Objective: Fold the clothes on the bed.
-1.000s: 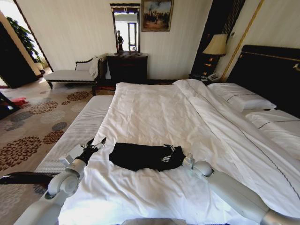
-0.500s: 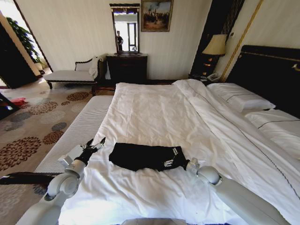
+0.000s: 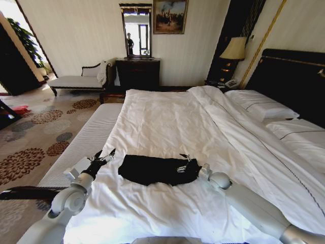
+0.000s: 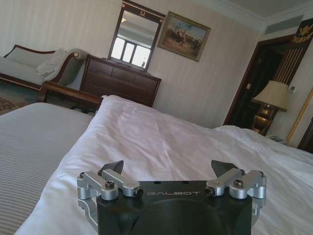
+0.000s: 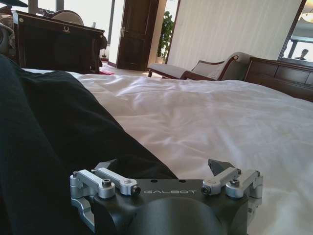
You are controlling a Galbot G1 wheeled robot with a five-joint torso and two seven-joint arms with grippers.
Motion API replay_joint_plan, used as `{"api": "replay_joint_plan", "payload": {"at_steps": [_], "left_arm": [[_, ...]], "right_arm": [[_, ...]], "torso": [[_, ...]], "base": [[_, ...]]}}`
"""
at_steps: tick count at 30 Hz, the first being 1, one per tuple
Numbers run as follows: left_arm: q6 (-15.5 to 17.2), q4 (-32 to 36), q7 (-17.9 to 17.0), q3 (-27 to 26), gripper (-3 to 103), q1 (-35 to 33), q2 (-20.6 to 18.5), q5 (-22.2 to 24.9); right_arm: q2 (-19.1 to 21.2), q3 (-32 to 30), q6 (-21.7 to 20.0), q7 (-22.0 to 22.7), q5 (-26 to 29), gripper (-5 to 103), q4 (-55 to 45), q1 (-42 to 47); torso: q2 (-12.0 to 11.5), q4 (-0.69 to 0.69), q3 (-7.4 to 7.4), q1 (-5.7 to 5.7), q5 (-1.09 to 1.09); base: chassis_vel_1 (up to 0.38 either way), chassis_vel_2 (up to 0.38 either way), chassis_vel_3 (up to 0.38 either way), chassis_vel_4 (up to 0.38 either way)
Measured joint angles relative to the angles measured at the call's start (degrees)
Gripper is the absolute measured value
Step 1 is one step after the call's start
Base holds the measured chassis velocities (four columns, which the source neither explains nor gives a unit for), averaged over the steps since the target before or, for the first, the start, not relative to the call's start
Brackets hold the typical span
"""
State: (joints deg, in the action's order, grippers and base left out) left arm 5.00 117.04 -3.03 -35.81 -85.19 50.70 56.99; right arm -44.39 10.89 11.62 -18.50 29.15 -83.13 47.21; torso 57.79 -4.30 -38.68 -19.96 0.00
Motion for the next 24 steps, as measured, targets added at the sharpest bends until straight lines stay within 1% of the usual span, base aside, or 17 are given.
{"api": "replay_joint_plan", "payload": {"at_steps": [3,5,8,9,11,14,15,18,21,24], "left_arm": [[0.0,0.0,0.0,0.2,100,0.0,0.0,0.0],[0.0,-0.2,0.2,0.8,100,0.1,0.1,-0.9],[-0.1,-0.3,0.3,1.1,100,0.1,0.1,-1.3],[-0.2,-0.4,0.5,1.3,100,0.2,0.1,-1.6],[-0.2,-0.4,0.5,1.4,100,0.2,0.1,-1.7],[-0.4,-0.6,0.8,1.6,100,0.3,-0.1,-2.1],[-0.4,-0.6,0.8,1.6,100,0.3,-0.1,-2.1],[-0.5,-0.7,1.0,1.9,100,0.4,0.0,-2.7],[-0.6,-0.7,1.0,2.1,100,0.5,0.1,-2.8],[-0.6,-0.8,1.0,2.2,100,0.5,0.2,-2.8]], "right_arm": [[-0.1,0.3,0.1,0.0,-0.2,100,0.2,-0.2],[0.3,0.6,0.6,-0.3,-1.6,100,0.2,0.6],[0.8,0.6,0.9,-0.6,-2.3,100,-0.4,1.7],[1.4,0.5,1.0,-0.7,-3.0,100,-1.4,3.1],[1.8,0.3,1.1,-0.7,-3.5,100,-2.2,4.0],[4.0,-0.6,1.1,-0.5,-4.2,100,-6.6,7.0],[4.0,-0.6,1.1,-0.5,-4.2,100,-6.6,7.0],[6.0,-2.5,0.8,-0.2,-5.6,100,-11.3,10.6],[6.8,-4.1,0.8,-0.2,-6.8,100,-12.9,13.1],[6.8,-5.7,0.9,-0.3,-7.6,100,-13.1,14.7]], "torso": [[0.0,0.00,0.00,0.00,0.00],[0.0,0.00,0.00,0.00,0.00],[0.0,-0.01,0.00,0.00,0.00],[0.0,-0.03,0.00,0.00,0.01],[0.0,-0.03,0.00,0.00,0.01],[0.0,-0.01,0.00,0.00,0.00],[0.0,-0.01,0.00,0.00,0.00],[0.0,-0.01,0.01,0.00,0.00],[0.0,-0.02,0.01,0.00,0.00],[0.0,-0.02,0.01,0.00,0.01]], "base": [[0.000,0.000,0.000,0.000],[0.000,0.000,0.000,0.000],[0.000,0.000,0.000,0.000],[0.000,0.000,0.000,0.000],[0.000,0.000,0.000,0.000],[0.000,0.000,0.000,0.000],[0.000,0.000,0.000,0.000],[0.000,0.000,0.000,0.000],[0.000,0.000,0.000,0.000],[0.000,0.000,0.000,0.000]]}}
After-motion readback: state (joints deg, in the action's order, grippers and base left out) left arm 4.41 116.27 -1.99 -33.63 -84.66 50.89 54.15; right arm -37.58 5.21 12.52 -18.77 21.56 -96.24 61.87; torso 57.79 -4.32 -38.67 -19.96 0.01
